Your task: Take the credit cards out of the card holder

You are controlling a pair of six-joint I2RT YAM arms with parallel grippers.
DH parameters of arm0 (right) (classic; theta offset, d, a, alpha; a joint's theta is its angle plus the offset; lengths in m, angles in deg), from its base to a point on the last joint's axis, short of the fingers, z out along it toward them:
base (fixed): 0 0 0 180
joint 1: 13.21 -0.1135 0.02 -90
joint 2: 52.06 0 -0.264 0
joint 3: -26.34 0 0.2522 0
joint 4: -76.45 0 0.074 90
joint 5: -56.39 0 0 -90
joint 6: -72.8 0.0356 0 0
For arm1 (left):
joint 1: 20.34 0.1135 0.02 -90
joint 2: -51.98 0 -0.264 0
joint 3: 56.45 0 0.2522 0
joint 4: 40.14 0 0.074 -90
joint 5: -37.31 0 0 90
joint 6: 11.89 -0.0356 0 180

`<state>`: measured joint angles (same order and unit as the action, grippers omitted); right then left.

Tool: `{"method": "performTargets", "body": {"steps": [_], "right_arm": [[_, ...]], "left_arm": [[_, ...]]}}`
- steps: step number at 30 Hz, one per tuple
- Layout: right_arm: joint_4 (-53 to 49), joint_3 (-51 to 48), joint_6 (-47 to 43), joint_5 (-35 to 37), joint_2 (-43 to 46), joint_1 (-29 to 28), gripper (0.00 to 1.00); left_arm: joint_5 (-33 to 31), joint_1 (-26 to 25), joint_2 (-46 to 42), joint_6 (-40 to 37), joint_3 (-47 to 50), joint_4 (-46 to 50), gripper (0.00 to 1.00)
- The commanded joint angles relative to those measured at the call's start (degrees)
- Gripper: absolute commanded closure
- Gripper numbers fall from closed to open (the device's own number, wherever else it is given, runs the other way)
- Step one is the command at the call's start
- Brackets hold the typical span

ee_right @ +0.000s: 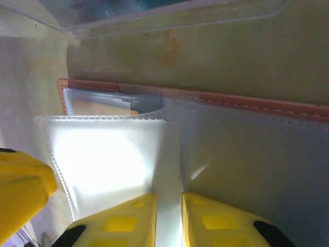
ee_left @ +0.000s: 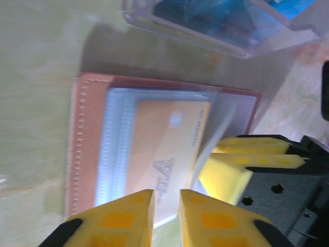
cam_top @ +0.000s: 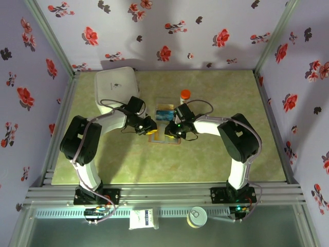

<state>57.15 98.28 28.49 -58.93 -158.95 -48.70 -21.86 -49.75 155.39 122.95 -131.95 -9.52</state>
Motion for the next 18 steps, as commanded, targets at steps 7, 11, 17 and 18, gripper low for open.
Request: {"method": "performTargets", "body": {"steps": [7, 11, 17, 18], "right_arm": [[-1.15, -1.62, 0.80, 0.72, 1.49, 0.42, 0.79], [-1.20, -1.67, 0.80, 0.88, 1.77, 0.44, 0.79], [-0.96, -1.93, 0.80, 0.74, 2.02, 0.42, 0.79], [-0.90, -1.99, 0.80, 0.67, 2.00, 0.46, 0.78]], "left_arm": [[3.32, -1.78, 1.90, 2.25, -1.86, -3.33, 0.73], [3.53, -2.37, 2.80, 2.45, -2.16, -3.65, 0.73], [3.60, -2.90, 3.61, 2.68, -2.60, -3.68, 0.75], [3.60, -2.93, 3.55, 2.71, -2.60, -3.75, 0.75]]}}
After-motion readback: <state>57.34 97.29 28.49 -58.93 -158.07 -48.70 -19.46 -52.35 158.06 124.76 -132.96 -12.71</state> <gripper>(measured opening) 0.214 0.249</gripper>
